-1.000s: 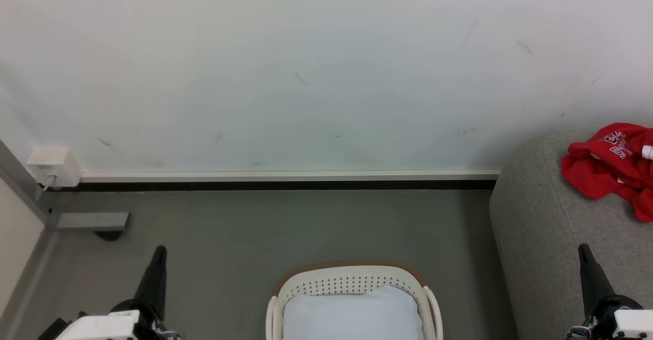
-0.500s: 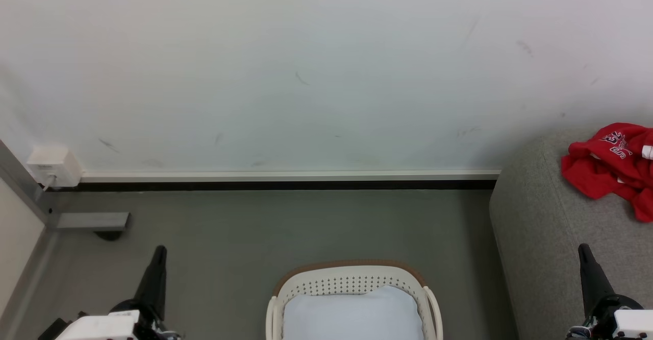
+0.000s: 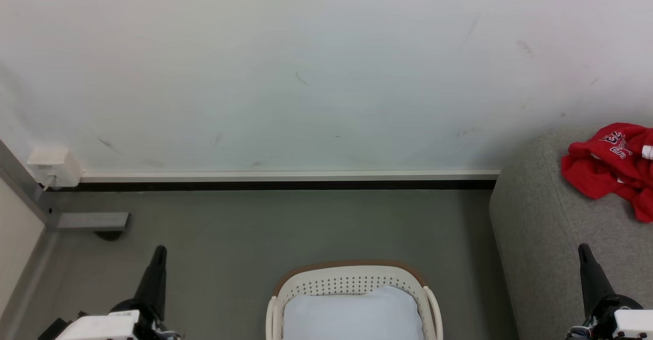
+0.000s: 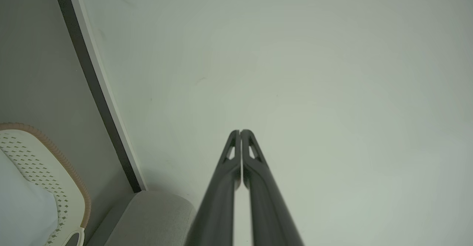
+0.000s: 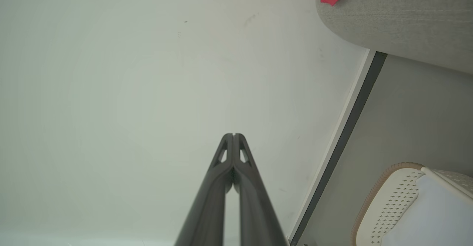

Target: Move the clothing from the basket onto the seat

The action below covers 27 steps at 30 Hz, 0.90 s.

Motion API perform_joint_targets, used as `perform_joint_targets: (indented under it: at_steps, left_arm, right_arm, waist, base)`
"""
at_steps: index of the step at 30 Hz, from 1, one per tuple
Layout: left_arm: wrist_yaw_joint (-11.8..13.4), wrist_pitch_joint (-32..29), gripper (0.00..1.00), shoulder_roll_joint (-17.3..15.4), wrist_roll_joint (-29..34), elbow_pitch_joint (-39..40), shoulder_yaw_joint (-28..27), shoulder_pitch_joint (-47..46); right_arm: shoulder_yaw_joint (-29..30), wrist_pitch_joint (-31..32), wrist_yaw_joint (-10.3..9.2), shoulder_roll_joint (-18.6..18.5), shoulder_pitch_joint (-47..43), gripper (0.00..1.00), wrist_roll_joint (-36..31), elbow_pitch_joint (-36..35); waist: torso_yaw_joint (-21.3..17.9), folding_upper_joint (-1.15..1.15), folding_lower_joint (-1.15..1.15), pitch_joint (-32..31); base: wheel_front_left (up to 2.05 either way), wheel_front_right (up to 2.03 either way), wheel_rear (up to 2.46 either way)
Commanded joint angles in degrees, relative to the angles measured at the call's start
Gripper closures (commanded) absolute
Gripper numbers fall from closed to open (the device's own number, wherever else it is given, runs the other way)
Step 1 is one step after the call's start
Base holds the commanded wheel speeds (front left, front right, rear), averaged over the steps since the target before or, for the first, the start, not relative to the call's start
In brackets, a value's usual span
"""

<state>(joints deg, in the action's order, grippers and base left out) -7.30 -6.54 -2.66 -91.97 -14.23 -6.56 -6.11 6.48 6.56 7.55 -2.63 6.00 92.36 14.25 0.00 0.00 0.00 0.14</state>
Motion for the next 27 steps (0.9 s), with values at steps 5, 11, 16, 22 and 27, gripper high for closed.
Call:
perform_joint_targets:
  at_steps: [5,11,16,22,27]
  left_arm:
    - [-0.4,-0.2,1.00,-0.4,-0.8,0.2,-0.1,-0.5]
    - [-0.4,-0.2,1.00,-0.4,-0.8,0.2,-0.1,-0.5]
    - [-0.4,-0.2,1.00,-0.4,-0.8,0.2,-0.1,-0.5]
    - [-0.4,-0.2,1.00,-0.4,-0.8,0.2,-0.1,-0.5]
    - [-0.4,-0.2,1.00,-0.4,-0.8,0.2,-0.1,-0.5]
  right_arm:
    - [0.2,0.2,-0.12,-0.5,0.7,1.00,0.1,-0.3]
    - [0.2,0.2,-0.12,-0.5,0.7,1.00,0.1,-0.3]
    - [0.2,0.2,-0.12,-0.5,0.7,1.00,0.1,-0.3]
    - [0.2,0.2,-0.12,-0.5,0.7,1.00,0.1,-0.3]
    - [0.2,0.2,-0.12,-0.5,0.7,1.00,0.1,-0.3]
  waist:
    - [0.0,0.00,0.00,0.0]
    - [0.0,0.00,0.00,0.0]
    - [0.0,0.00,0.00,0.0]
    - [0.0,0.00,0.00,0.0]
    - [0.0,0.00,0.00,0.0]
  base:
    - [0.00,0.00,0.00]
    - [0.00,0.00,0.00]
    - [0.00,0.00,0.00]
    - [0.00,0.00,0.00]
    - [0.00,0.00,0.00]
